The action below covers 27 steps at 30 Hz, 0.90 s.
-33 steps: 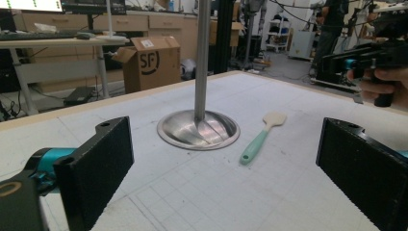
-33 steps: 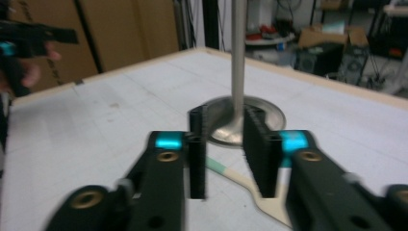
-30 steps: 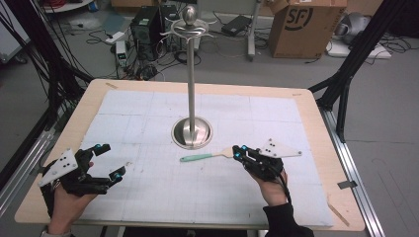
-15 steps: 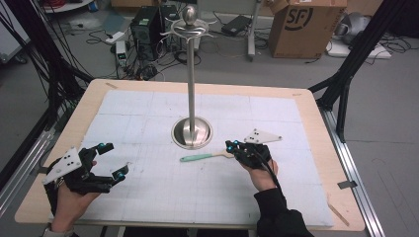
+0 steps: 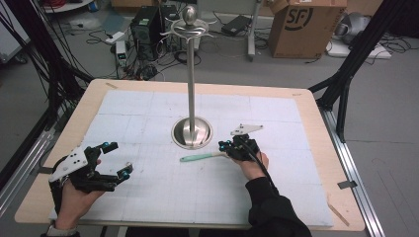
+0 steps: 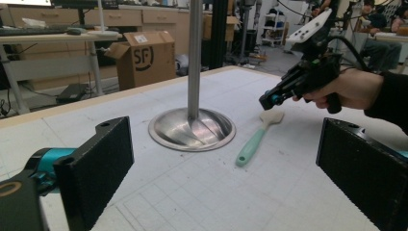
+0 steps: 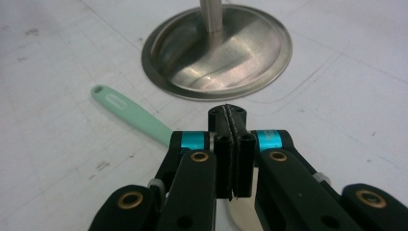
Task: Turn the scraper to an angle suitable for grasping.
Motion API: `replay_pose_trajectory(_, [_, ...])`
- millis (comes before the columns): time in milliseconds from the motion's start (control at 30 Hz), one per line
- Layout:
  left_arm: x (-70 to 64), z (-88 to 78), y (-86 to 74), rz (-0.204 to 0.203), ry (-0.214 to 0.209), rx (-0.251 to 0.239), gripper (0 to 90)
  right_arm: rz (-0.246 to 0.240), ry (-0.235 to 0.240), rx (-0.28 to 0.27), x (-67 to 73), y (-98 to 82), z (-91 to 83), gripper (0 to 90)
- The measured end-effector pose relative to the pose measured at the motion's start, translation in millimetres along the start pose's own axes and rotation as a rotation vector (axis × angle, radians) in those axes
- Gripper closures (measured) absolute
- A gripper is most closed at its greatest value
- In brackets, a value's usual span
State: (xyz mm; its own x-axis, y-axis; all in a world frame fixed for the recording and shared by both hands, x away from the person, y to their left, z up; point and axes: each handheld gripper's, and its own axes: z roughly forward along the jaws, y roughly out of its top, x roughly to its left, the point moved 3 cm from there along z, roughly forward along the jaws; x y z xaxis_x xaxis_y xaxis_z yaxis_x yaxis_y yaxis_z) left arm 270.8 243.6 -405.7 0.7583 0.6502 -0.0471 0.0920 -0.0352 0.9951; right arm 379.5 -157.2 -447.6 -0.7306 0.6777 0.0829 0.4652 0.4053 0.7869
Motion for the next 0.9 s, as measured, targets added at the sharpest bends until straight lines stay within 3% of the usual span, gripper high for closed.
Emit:
replay_pose_trajectory(133, [-0.8, -0.7, 0.0, -0.002, -0.002, -0.003, 6.4, 0.016, 0.004, 0.014, -2.8, -1.6, 6.9, 90.0])
replay_pose_trajectory(267, [-0.9, -1.5, -1.2, 0.004, -0.002, 0.005, 6.4, 0.009, -0.002, 0.067, -4.0, -5.9, 15.9, 90.0])
replay_pose_trajectory(433, [-1.6, -2.0, -2.3, 0.001, 0.000, 0.008, 6.4, 0.013, -0.002, 0.075, -3.9, -5.8, 20.1, 90.0])
replay_pose_trajectory(900, [-2.3, -4.4, -4.2, 0.001, 0.001, 0.018, 6.4, -0.049, -0.019, 0.102, 3.7, -9.9, 15.9, 90.0])
